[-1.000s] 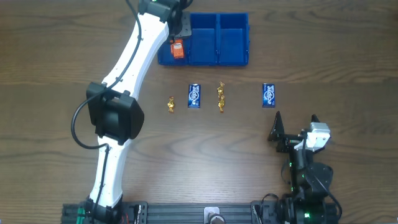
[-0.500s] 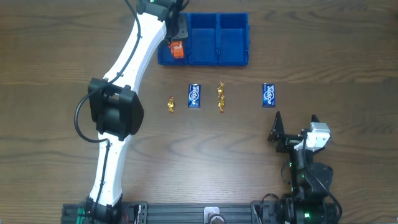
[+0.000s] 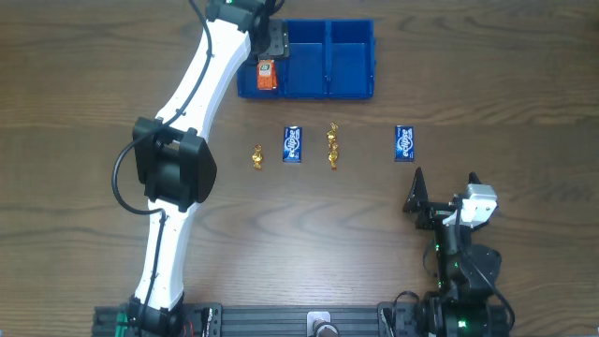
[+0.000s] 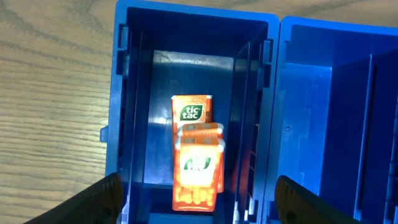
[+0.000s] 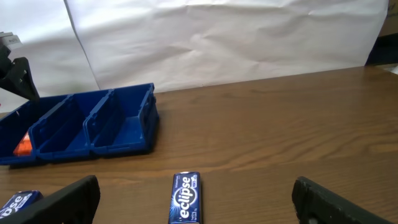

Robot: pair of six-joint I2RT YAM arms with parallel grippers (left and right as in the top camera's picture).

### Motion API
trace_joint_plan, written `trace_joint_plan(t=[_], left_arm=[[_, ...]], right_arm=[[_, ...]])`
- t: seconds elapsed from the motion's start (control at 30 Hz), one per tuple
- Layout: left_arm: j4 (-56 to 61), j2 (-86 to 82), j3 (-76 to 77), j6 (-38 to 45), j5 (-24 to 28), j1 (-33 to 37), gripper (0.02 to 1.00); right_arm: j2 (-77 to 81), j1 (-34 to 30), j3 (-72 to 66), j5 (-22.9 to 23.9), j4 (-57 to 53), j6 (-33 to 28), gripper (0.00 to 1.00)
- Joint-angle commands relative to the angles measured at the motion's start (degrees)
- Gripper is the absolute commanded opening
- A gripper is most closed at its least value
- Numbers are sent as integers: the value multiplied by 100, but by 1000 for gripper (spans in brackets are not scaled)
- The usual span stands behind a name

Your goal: Sort Candies Into Trays

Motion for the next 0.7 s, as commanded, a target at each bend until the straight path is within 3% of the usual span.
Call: trace_joint_plan(t=[0.03,0.2,0.43,0.7], left_arm=[[61,-127,9,37,-7,39,818],[98,-988,9,37,-74,42,899],[354,-2833,-758,304,-765,42,956],[3042,-6238,-4927,990,-872,74,998]], right_arm=[[-42,-33,-13,-33,-33,-85,998],[-42,-35,-13,-33,-31,-85,998],[-42,-35,-13,-33,-33,-85,998],[-42,-35,-13,-33,-33,-85,998]])
